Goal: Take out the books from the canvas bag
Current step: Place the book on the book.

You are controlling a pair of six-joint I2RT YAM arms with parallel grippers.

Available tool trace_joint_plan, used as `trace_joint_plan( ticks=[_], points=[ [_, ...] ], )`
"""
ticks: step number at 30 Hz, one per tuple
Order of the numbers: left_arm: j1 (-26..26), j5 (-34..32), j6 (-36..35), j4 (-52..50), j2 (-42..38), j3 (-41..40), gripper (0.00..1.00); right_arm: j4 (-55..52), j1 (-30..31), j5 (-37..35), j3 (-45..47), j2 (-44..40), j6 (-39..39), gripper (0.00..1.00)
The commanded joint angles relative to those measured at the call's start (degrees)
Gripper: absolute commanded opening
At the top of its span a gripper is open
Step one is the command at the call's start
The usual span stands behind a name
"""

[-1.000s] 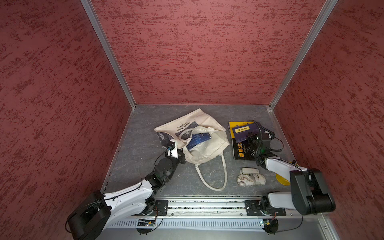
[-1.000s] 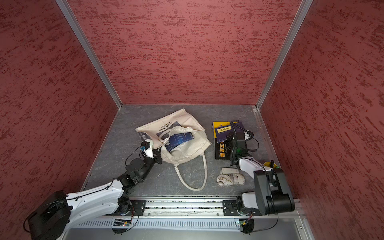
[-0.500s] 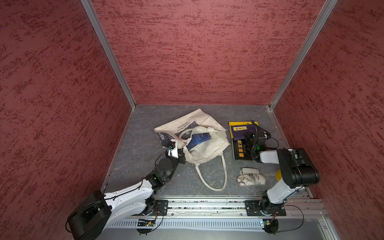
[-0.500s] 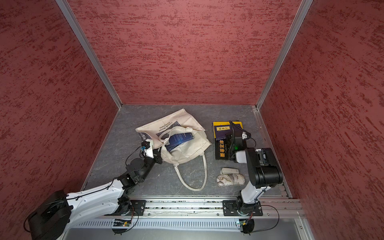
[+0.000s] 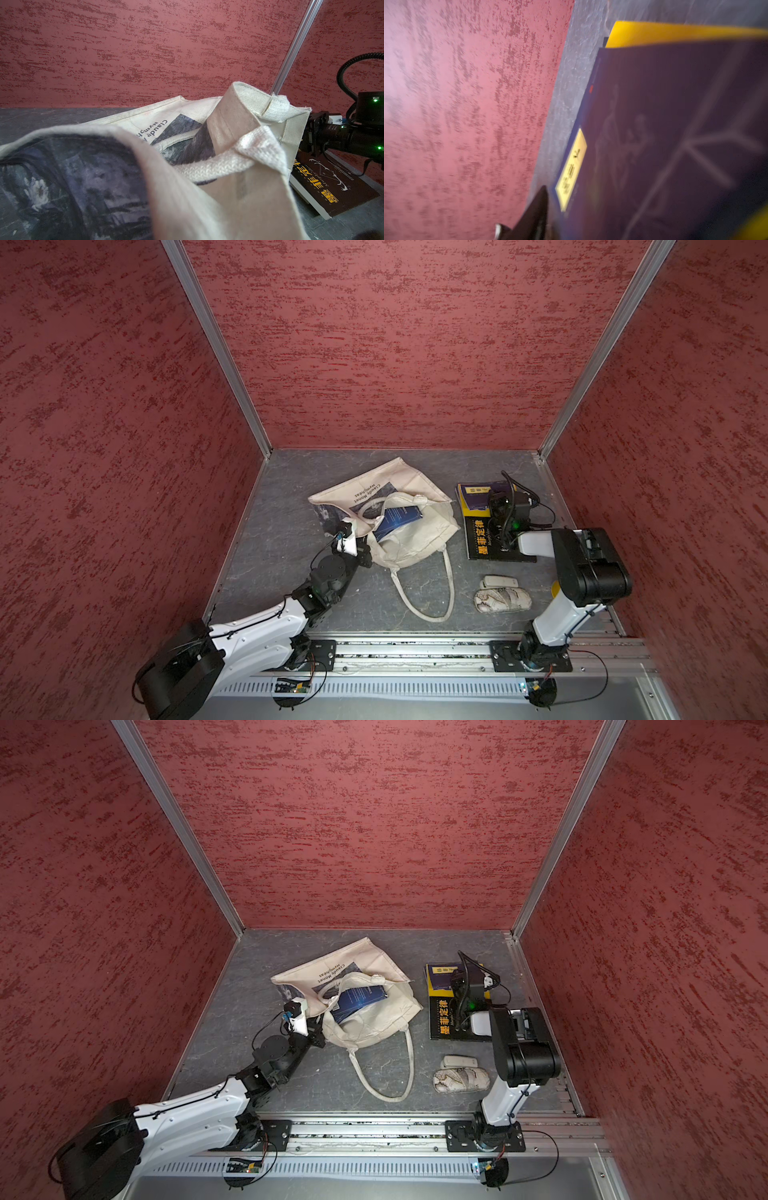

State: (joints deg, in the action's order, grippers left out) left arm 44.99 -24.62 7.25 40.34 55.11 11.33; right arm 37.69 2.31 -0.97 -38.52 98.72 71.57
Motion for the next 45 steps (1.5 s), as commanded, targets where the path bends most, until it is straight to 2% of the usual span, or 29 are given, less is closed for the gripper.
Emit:
trace_joint_plan(
  ticks=[1,4,6,7,8,11,14,20,23,25,27,29,32,36,40,43,45],
  points=[
    [-0.4,-0.4,0.3,-0.4,-0.3,1.1,0.0,-1.5,-0.2,3.0,0.2,-1.0,-1.3,0.6],
    [-0.4,-0.3,0.2,-0.4,-0.3,1.1,0.0,-1.6,-0.3,4.6,2.8,-3.4,-0.7,0.67],
    [-0.4,-0.3,0.3,-0.4,-0.1,1.1,0.0,-2.2,-0.2,5.1,4.8,-5.6,0.3,0.82],
    [-0.4,-0.3,0.3,-0.4,0.1,1.1,0.0,-2.1,-0.3,5.5,5.9,-6.7,0.9,0.96],
    [-0.4,-0.3,0.3,-0.4,0.1,1.2,0.0,-2.3,-0.3,5.4,6.9,-8.2,1.4,0.99],
    [-0.4,-0.5,0.2,-0.4,0.0,1.1,0.0,-4.5,-0.2,5.8,8.3,-12.8,0.8,0.99],
    [-0.4,-0.6,0.1,-0.4,-0.8,0.9,0.0,-7.2,-0.2,5.4,8.8,-19.3,-2.9,0.99],
    [-0.5,-0.7,-0.3,-0.2,-1.3,0.4,0.0,-10.5,1.4,5.9,9.1,-29.7,-18.9,0.99],
    [-0.4,-0.3,0.3,0.1,-1.6,-0.4,0.0,-5.3,2.0,11.4,11.0,-31.6,-26.7,0.99],
    [-0.3,-1.6,0.4,-0.3,-1.9,-0.6,0.0,-1.6,3.0,13.9,12.8,-32.0,-27.9,0.99],
    [-0.3,-2.7,-0.6,0.1,-1.8,-0.7,0.0,7.5,5.0,16.7,15.6,-31.4,-26.7,0.99],
    [0.0,-2.9,-2.0,-0.8,-2.1,-0.2,0.0,11.0,9.0,15.8,16.0,-31.0,-29.1,0.99],
    [0.9,-3.8,-3.2,-3.6,-3.3,1.2,0.0,6.1,14.9,13.6,13.0,-31.3,-33.4,0.99],
    [3.0,-6.4,-2.6,-8.3,-5.4,2.8,0.0,6.2,21.8,5.1,15.6,-35.4,-39.3,0.99],
    [3.8,-8.3,-2.9,-10.4,-6.4,3.6,0.0,6.5,24.8,7.3,16.8,-38.4,-36.7,0.99],
    [3.7,-9.2,-3.2,-12.2,-7.0,4.6,0.0,5.0,29.4,1.3,17.3,-40.9,-41.4,0.99],
    [3.7,-9.2,-1.9,-15.6,-7.7,5.7,0.0,6.0,31.0,0.5,17.8,-40.4,-42.6,0.99]
  ],
)
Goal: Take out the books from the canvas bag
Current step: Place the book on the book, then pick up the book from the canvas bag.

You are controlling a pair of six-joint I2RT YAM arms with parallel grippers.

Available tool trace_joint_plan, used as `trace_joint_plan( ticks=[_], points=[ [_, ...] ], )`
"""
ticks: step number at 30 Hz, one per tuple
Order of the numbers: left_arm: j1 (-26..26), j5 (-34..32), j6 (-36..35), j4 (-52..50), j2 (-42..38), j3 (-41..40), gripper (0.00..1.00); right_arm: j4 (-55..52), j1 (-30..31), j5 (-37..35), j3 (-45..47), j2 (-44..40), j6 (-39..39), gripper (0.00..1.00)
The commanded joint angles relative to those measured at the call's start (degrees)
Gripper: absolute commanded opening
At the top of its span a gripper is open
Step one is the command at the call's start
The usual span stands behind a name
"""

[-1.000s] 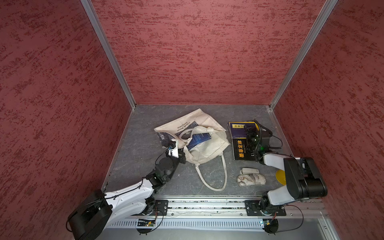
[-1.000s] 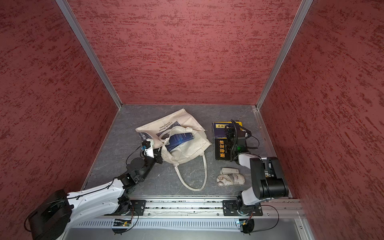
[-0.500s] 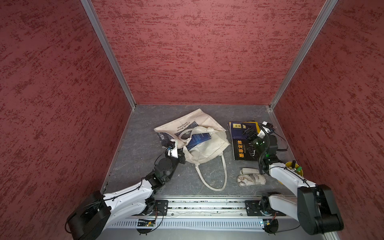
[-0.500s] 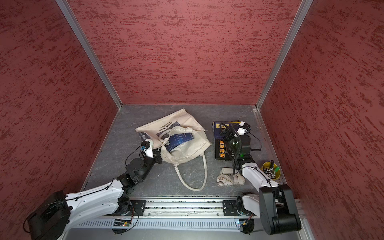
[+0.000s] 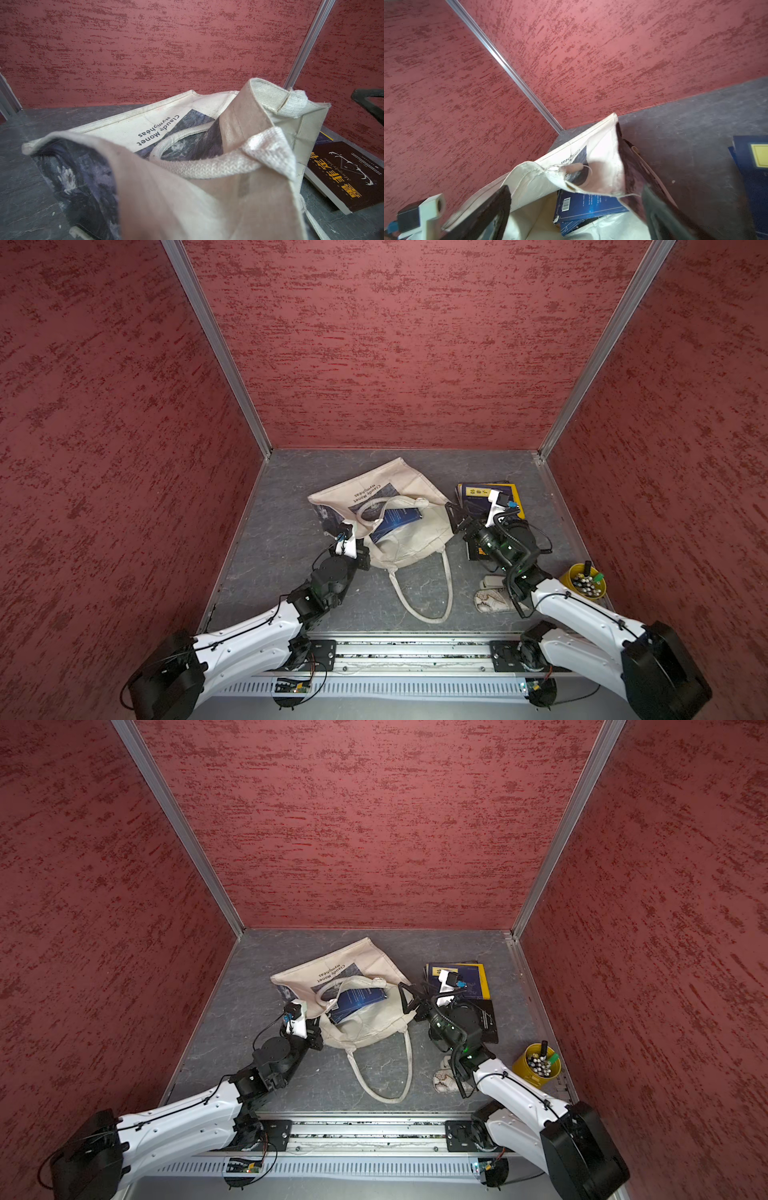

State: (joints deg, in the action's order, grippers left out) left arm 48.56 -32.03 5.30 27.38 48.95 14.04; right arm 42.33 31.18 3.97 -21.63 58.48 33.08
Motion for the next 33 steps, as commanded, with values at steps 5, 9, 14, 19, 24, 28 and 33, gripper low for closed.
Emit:
trace_joint_plan(
  ticks=[5,9,14,19,24,28,33],
  points=[
    [0.1,-1.3,3.7,-4.0,-3.6,3.8,0.0,6.1,3.3,-2.8,2.7,0.2,0.3,0.99],
    [0.0,0.1,5.5,-6.6,-3.0,6.3,0.0,20.4,3.3,4.5,7.1,6.7,8.7,0.99],
    [0.2,2.3,7.1,-9.0,-1.7,8.9,0.0,27.6,5.3,9.1,6.0,17.3,16.1,0.99],
    [0.2,2.8,8.7,-9.3,-1.5,10.0,0.0,12.8,8.4,-3.0,3.4,13.2,9.0,0.99],
    [0.3,4.0,8.8,-10.3,0.9,11.9,0.0,8.0,10.5,-7.3,1.9,14.3,7.4,0.99],
    [1.2,5.6,6.8,-8.9,2.9,12.5,0.0,8.4,12.1,-7.0,0.7,19.9,11.5,0.99],
    [2.0,6.2,4.1,-3.7,4.1,11.4,0.01,7.1,14.4,-5.7,-2.1,26.6,15.0,0.92]
  ],
)
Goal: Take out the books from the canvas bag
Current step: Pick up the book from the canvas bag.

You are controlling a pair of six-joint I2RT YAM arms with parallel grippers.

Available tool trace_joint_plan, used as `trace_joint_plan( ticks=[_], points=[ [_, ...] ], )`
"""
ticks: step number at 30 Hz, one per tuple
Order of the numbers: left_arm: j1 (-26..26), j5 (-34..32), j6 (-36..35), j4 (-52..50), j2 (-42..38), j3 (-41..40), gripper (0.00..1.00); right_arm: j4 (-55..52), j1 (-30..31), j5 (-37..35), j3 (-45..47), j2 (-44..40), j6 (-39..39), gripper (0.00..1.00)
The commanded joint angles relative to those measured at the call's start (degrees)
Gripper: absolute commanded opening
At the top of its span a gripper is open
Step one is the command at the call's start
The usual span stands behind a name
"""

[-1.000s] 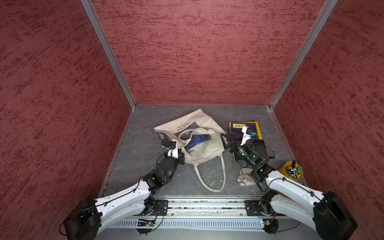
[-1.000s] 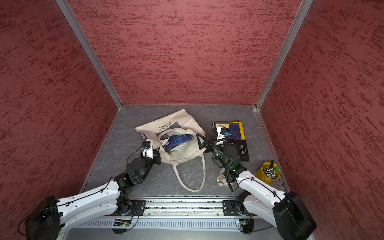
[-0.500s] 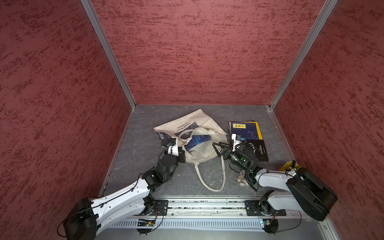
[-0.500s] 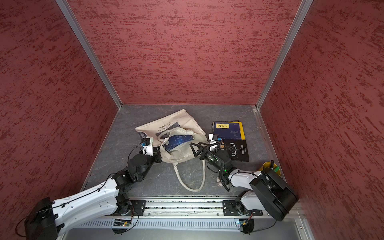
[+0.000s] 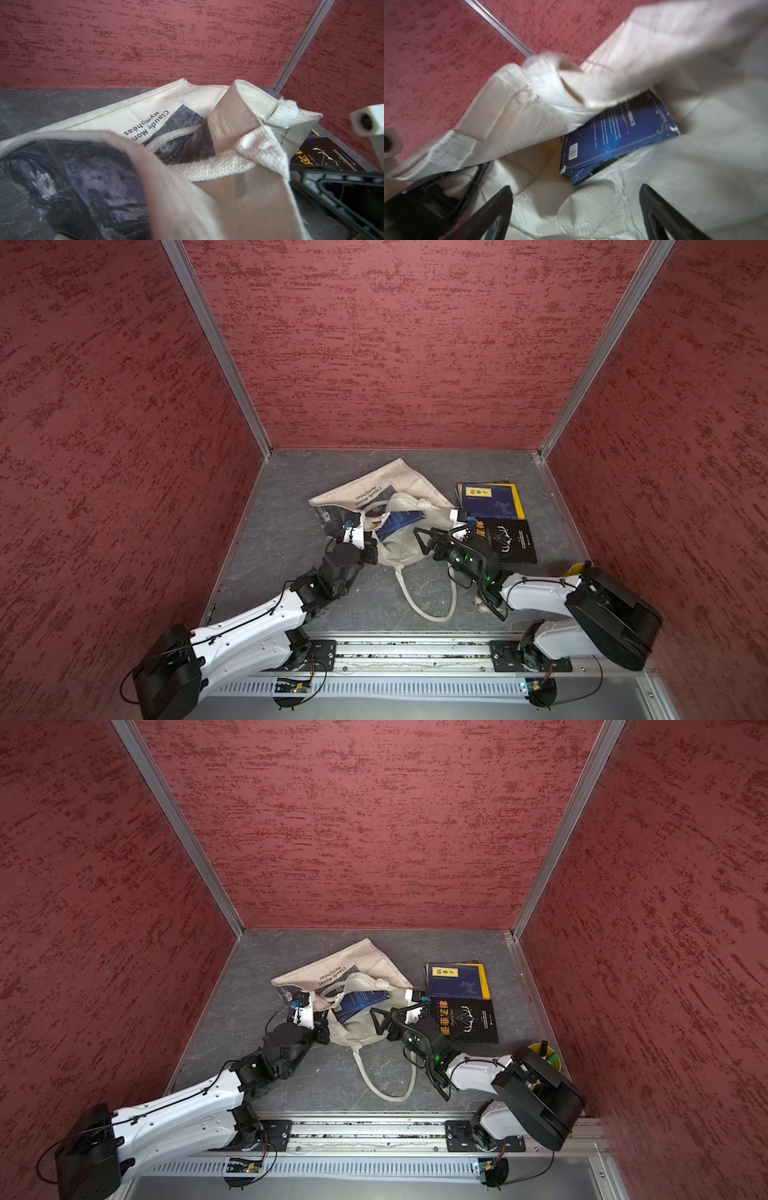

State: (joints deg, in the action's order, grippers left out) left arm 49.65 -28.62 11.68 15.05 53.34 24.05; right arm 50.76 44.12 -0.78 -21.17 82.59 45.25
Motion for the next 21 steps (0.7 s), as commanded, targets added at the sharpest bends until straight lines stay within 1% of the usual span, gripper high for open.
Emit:
trace_joint_plan(
  ticks=[1,5,9,11,13,16,21],
  points=[
    [1.0,3.0,-2.6,9.4,-0.1,1.2,0.01,-1.1,2.2,-1.1,-3.1,4.1,3.6,0.91],
    [1.7,4.2,-5.3,14.3,0.0,-0.4,0.01,-0.6,3.2,2.0,-6.1,10.4,5.7,0.86],
    [2.4,4.5,-5.8,12.8,-0.7,-0.6,0.0,0.5,3.3,4.4,-7.9,13.8,7.3,0.8],
    [2.9,4.2,-5.5,12.8,-1.4,-1.3,0.0,0.4,3.4,3.8,-8.6,15.1,7.3,0.78],
    [3.1,3.9,-4.3,12.8,-2.4,-2.9,0.0,0.7,3.4,1.8,-9.3,16.5,7.4,0.77],
    [3.2,3.9,-3.2,12.8,-3.8,-5.1,0.0,0.1,3.4,-0.6,-11.9,18.9,5.8,0.76],
    [3.4,5.2,-2.4,13.1,-5.2,-7.4,0.0,0.1,3.3,-2.0,-15.7,22.4,5.3,0.74]
  ],
)
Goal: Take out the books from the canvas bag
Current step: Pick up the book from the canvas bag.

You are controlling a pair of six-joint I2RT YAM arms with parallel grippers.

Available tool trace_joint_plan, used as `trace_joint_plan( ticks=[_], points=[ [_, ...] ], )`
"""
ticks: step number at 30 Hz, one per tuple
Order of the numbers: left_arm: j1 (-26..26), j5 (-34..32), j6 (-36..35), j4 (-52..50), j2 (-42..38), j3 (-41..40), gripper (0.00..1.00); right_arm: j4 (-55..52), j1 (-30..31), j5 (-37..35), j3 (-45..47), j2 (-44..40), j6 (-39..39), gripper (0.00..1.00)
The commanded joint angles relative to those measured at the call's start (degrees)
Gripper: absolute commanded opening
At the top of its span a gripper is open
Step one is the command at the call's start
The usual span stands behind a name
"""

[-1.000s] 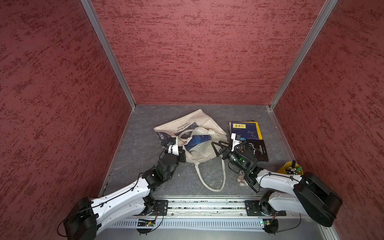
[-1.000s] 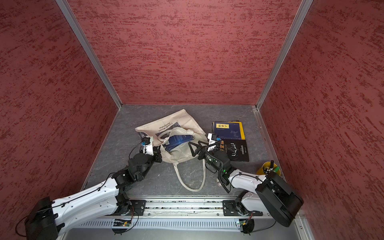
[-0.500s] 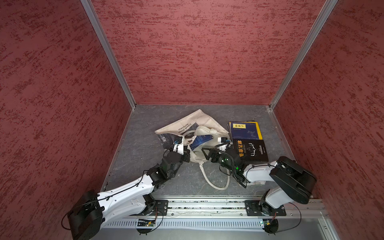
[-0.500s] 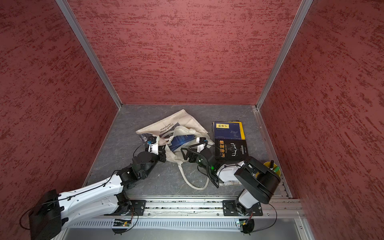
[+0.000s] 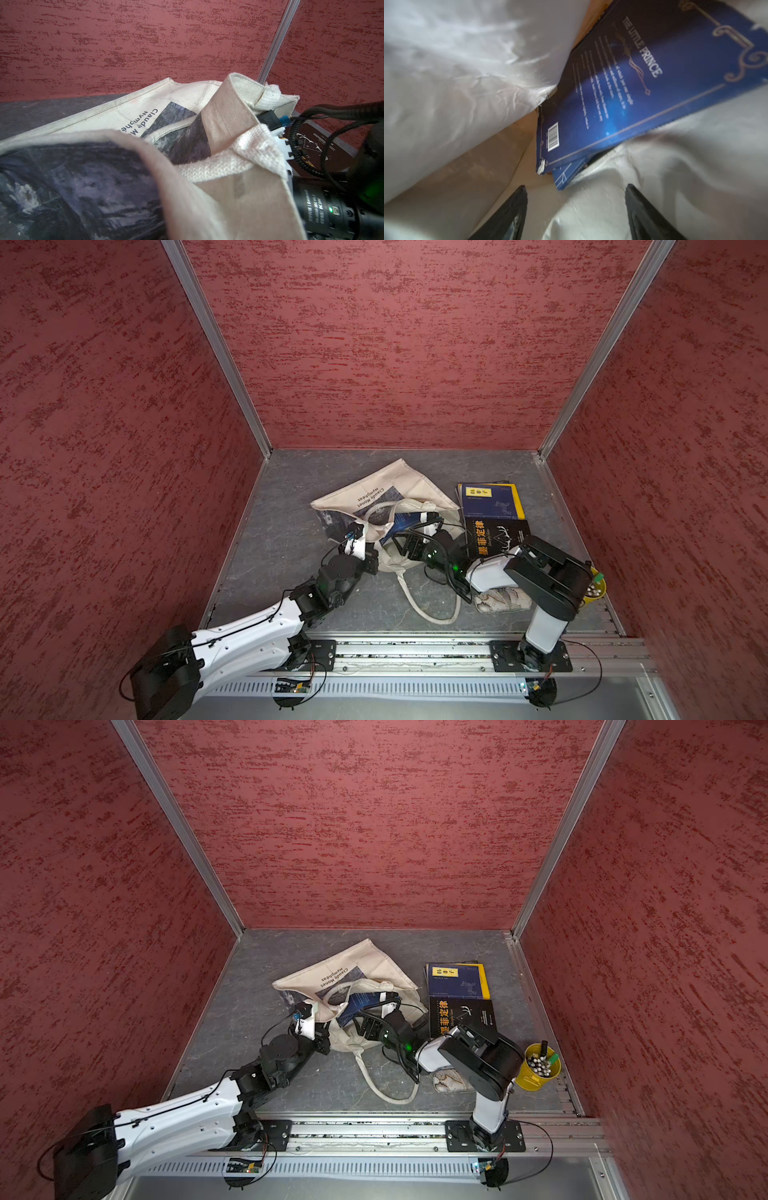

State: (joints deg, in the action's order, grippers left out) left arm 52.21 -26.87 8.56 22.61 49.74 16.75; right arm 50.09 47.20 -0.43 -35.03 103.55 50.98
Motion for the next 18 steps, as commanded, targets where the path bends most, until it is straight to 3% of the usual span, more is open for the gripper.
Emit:
trace_joint_plan(
  ticks=[1,12,18],
  points=[
    [0.9,3.6,0.7,5.3,-1.9,-0.4,0.0,0.6,0.3,-2.5,-2.5,2.3,-0.5,0.74],
    [1.1,5.2,-0.7,2.6,-3.9,-2.3,0.0,2.9,-0.1,-5.1,-4.1,6.0,0.0,0.69],
    [1.1,6.4,-3.6,4.2,-4.4,-3.9,0.0,6.0,-0.7,-5.4,-3.8,8.7,4.5,0.68]
  ],
)
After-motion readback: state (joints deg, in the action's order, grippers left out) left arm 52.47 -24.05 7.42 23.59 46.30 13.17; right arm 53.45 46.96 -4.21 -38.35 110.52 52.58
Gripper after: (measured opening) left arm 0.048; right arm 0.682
